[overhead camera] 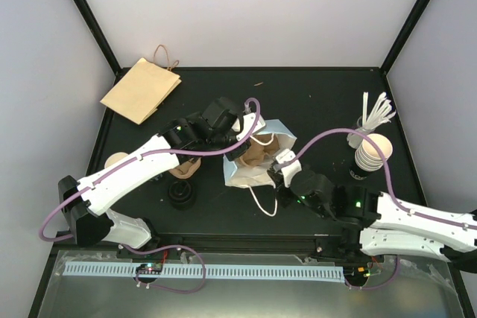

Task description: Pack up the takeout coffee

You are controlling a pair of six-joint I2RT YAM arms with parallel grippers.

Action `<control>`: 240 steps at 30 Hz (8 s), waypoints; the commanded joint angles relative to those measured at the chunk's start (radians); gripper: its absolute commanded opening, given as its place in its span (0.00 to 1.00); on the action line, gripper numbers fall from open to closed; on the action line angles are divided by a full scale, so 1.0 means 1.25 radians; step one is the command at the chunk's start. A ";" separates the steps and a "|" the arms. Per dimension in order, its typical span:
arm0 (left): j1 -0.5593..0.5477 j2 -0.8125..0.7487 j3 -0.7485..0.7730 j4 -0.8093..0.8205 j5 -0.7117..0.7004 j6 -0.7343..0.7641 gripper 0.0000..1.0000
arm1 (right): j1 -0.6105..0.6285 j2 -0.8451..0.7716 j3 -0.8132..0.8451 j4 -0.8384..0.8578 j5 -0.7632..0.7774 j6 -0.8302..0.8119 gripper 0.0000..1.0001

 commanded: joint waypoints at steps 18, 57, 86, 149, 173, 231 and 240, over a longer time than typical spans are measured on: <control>-0.009 -0.004 0.042 -0.016 0.014 -0.001 0.02 | 0.002 0.237 -0.052 0.172 0.013 -0.679 0.01; -0.014 -0.020 0.039 -0.026 0.046 -0.018 0.02 | -0.099 0.345 -0.013 0.077 -0.184 -0.767 0.01; -0.018 -0.037 0.029 -0.025 0.156 -0.072 0.02 | -0.139 0.471 0.016 0.250 -0.157 -0.827 0.01; -0.017 -0.045 0.005 -0.099 0.213 -0.080 0.02 | -0.219 0.641 0.062 0.325 -0.012 -0.843 0.01; -0.018 -0.044 0.005 -0.111 0.157 -0.082 0.02 | -0.175 0.351 -0.012 0.151 -0.329 -0.851 0.01; -0.018 -0.091 -0.031 -0.088 0.175 -0.173 0.02 | -0.190 0.426 0.031 0.105 -0.260 -0.741 0.16; -0.018 -0.092 -0.026 -0.097 0.187 -0.176 0.02 | -0.191 0.405 0.013 0.194 -0.335 -0.704 0.14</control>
